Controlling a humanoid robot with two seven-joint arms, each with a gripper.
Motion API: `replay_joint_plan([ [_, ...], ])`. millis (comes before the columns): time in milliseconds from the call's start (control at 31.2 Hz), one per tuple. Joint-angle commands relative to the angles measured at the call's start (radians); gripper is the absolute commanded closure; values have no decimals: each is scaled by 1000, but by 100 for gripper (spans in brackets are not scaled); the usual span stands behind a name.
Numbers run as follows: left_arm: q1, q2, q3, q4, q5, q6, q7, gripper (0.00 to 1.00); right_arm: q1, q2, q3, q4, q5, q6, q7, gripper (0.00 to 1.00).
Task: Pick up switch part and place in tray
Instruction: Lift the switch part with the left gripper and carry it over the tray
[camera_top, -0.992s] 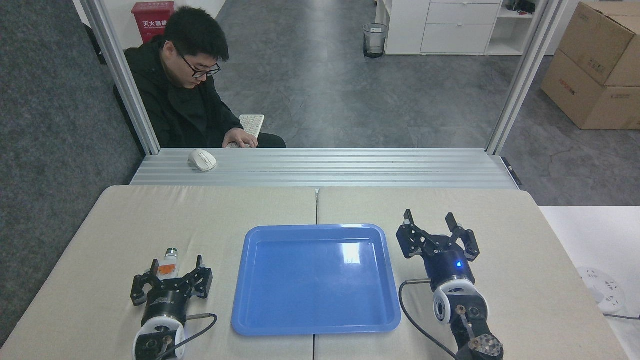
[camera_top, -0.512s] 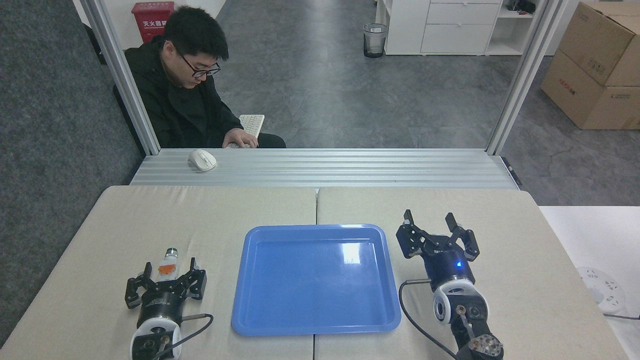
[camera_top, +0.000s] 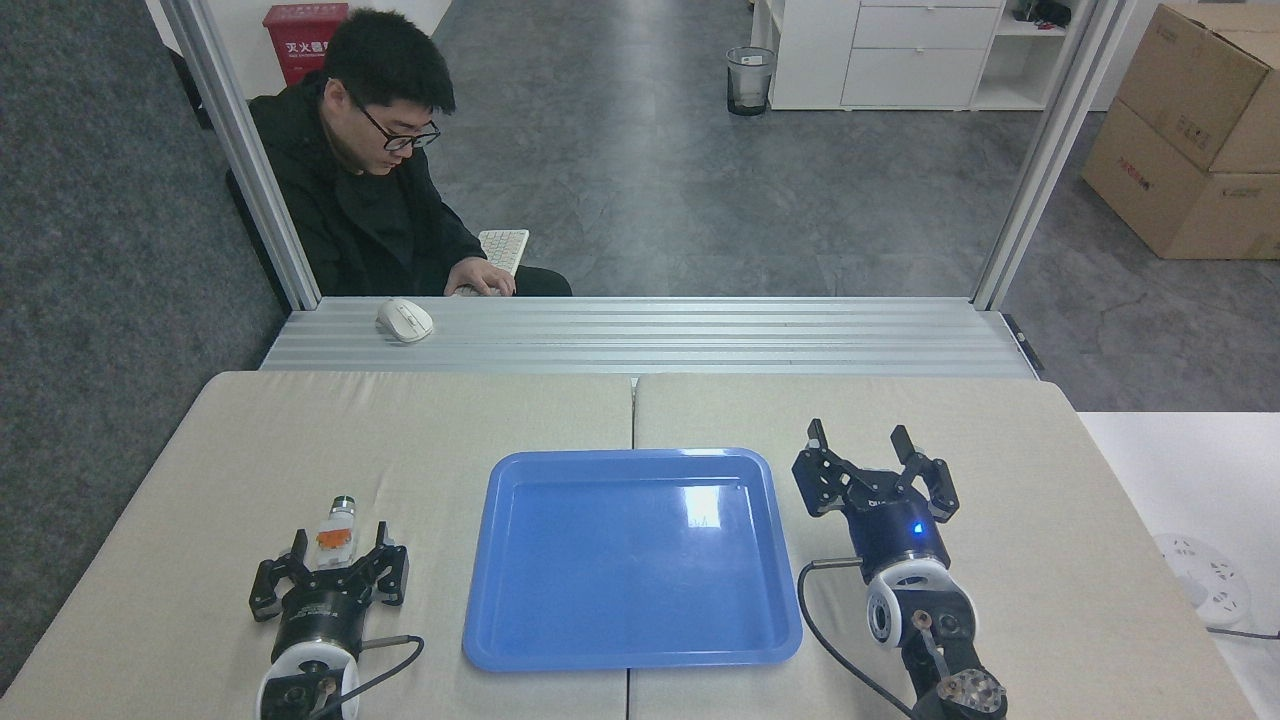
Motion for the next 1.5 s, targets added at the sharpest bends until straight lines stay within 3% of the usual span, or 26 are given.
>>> replay_joint_plan([
  [0,6,5,-30,11,5,-8,-5,17,0,0,-1,0,0,-1,-1,0],
  [256,6,5,-30,11,3,-44,-8,43,0,0,-1,0,0,-2,-1,0],
  [480,15,5,-28,6,5,-72,-9,99,0,0,-3,0,0,-4,-3,0],
  [640,9,16,-27,-29,9,-74,-8,100,0,0,-1,0,0,-4,-3,0],
  [800,9,25,-27,-224,11,-98,-14,100,0,0,-1,0,0,-4,-3,0],
  [1056,-6,-10,-86,-514,9,-291,-52,100,0,0,-1,0,0,-4,-3,0],
  [1312,-59,-56,-354,-514,-20,-347,-92,100,0,0,-1,0,0,-4,-3,0],
  [1472,-63,-94,-462,-424,-112,-353,-159,100,0,2,-1,0,0,-2,-3,0],
])
